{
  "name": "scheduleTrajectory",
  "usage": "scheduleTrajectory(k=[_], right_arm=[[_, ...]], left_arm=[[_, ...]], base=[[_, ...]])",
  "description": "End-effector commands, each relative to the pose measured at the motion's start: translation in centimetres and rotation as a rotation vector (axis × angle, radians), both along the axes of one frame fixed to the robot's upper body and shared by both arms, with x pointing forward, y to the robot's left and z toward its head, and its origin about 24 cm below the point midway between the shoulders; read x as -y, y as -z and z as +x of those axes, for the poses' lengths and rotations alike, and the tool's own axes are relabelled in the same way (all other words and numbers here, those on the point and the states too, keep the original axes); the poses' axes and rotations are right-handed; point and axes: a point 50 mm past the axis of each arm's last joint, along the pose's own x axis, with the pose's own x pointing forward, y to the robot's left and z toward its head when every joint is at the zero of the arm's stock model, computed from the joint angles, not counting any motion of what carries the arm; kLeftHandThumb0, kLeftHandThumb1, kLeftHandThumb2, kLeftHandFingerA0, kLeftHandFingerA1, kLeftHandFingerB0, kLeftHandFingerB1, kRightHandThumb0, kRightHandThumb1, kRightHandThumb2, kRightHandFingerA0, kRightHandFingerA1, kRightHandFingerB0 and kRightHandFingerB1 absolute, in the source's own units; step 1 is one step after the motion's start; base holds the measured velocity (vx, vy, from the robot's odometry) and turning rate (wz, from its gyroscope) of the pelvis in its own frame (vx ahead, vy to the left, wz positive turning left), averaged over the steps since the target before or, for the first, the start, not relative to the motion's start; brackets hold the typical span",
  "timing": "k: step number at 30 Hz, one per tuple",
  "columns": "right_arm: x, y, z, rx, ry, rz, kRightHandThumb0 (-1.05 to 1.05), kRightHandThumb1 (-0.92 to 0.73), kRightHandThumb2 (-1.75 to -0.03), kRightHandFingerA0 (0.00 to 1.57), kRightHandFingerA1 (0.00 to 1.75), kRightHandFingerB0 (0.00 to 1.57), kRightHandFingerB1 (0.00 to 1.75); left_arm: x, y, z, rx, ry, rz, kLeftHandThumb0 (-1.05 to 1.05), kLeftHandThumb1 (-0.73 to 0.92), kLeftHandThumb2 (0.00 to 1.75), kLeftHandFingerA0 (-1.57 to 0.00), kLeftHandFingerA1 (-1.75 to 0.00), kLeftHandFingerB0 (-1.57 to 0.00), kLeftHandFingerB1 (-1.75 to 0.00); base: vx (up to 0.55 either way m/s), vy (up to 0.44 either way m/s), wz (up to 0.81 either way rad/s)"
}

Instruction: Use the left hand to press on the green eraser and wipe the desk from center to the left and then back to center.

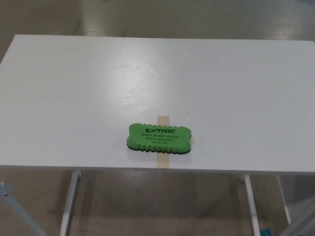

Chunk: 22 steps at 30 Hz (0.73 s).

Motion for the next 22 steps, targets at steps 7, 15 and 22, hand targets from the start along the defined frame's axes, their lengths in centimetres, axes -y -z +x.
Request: scheduleTrajectory(k=[7,15,22], right_arm=[[-0.8,0.7,-1.1,-0.025,-0.041,0.019,-0.51,-0.63,-0.89,0.56,0.57,0.33,0.47],[-0.9,0.7,-1.1,-0.017,-0.039,0.026,-0.51,-0.63,-0.89,0.56,0.57,0.33,0.47],[-1.3,0.5,-0.6,0.014,-0.065,0.034,-0.51,-0.62,-0.89,0.55,0.57,0.33,0.47]], left_arm=[[-1.1,1.2,-0.7,-0.137,-0.01,0.245,-0.37,0.58,0.59,-0.49,-0.38,-0.34,-0.32],[-0.9,1.2,-0.1,-0.119,-0.012,0.245,-0.38,0.58,0.59,-0.48,-0.38,-0.36,-0.32],[-1.0,0.6,0.5,-0.058,0.007,0.223,-0.39,0.55,0.58,-0.48,-0.38,-0.37,-0.33]], base=[[0.0,0.0,0.0],[0.0,0.0,0.0],[0.0,0.0,0.0]])
